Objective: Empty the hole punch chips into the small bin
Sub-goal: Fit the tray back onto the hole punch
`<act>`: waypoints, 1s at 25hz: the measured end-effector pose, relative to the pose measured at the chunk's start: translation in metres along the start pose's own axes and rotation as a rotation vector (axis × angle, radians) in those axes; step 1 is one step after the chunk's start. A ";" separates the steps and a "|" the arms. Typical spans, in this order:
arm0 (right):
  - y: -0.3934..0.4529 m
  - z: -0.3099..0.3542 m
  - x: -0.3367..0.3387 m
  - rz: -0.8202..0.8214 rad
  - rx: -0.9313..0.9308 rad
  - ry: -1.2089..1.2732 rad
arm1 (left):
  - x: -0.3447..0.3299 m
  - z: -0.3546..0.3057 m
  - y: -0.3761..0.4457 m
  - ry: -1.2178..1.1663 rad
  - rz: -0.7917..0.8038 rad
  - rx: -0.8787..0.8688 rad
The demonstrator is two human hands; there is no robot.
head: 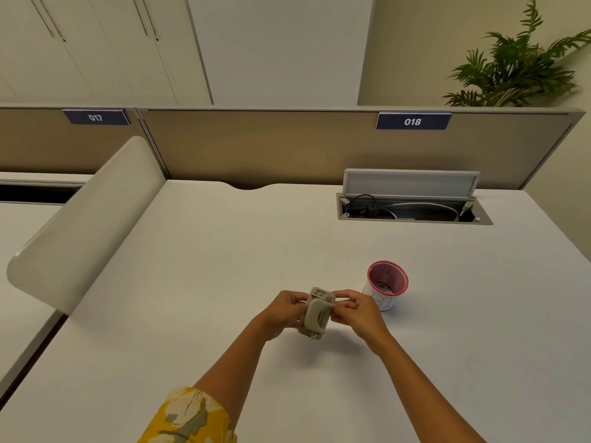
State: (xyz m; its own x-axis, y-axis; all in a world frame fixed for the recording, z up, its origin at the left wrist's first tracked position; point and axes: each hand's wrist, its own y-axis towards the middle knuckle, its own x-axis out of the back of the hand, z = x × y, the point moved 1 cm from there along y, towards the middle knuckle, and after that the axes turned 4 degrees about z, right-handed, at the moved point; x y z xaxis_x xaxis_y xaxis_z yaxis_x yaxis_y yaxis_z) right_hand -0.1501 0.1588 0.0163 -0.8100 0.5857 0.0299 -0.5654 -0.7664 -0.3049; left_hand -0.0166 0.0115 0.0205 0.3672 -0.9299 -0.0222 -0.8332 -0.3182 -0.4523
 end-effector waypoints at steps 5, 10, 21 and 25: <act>0.006 0.007 -0.003 -0.094 0.036 -0.143 | -0.006 -0.004 -0.002 -0.042 0.003 -0.048; 0.011 0.012 -0.005 -0.125 0.094 -0.110 | -0.007 -0.005 0.003 -0.117 -0.031 -0.072; 0.021 0.013 -0.016 -0.013 -0.100 -0.146 | 0.007 -0.003 0.014 -0.249 -0.115 -0.051; 0.033 0.017 -0.018 -0.079 -0.045 -0.339 | 0.010 -0.003 0.021 -0.187 -0.147 -0.055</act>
State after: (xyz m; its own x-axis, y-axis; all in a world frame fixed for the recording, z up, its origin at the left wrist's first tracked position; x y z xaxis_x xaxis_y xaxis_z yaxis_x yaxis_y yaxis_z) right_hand -0.1568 0.1189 0.0217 -0.7739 0.5163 0.3669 -0.6272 -0.7054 -0.3303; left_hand -0.0315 -0.0050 0.0140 0.5519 -0.8242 -0.1273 -0.7846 -0.4615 -0.4140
